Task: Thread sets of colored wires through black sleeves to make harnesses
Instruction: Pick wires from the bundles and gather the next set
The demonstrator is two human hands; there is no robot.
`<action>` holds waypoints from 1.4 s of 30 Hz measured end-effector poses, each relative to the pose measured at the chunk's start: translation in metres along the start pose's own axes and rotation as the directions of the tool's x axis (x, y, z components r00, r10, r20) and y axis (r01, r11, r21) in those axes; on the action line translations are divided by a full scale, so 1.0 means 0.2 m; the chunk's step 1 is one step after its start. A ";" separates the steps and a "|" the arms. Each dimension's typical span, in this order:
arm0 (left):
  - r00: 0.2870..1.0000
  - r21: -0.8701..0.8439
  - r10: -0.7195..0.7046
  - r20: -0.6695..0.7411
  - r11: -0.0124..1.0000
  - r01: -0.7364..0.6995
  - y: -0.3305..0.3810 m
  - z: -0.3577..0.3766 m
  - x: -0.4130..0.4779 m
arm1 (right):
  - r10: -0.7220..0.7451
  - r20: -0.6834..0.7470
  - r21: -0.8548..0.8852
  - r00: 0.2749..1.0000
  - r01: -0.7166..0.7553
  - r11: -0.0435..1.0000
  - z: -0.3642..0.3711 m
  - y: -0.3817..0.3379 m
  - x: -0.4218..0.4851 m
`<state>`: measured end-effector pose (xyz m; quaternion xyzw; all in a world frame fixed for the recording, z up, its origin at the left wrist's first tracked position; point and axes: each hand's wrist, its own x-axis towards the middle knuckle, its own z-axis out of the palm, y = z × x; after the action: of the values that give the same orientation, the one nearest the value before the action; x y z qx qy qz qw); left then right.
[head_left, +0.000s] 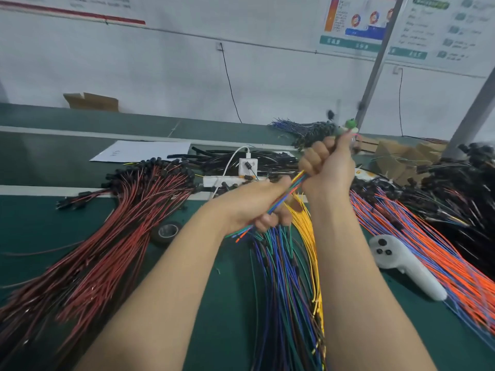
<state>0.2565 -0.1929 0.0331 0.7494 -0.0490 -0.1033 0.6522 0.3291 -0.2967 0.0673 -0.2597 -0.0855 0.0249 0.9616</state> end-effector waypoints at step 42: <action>0.859 -0.772 -0.217 -0.465 0.575 -0.272 -0.38 0.07 0.27 | 0.179 0.065 0.122 0.982 -0.186 0.975 -0.33 0.13 0.07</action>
<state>0.3023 -0.2060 -0.0482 0.3606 0.1670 0.0996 0.9123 0.3550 -0.3064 -0.0002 -0.2040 -0.0853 0.1255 0.9671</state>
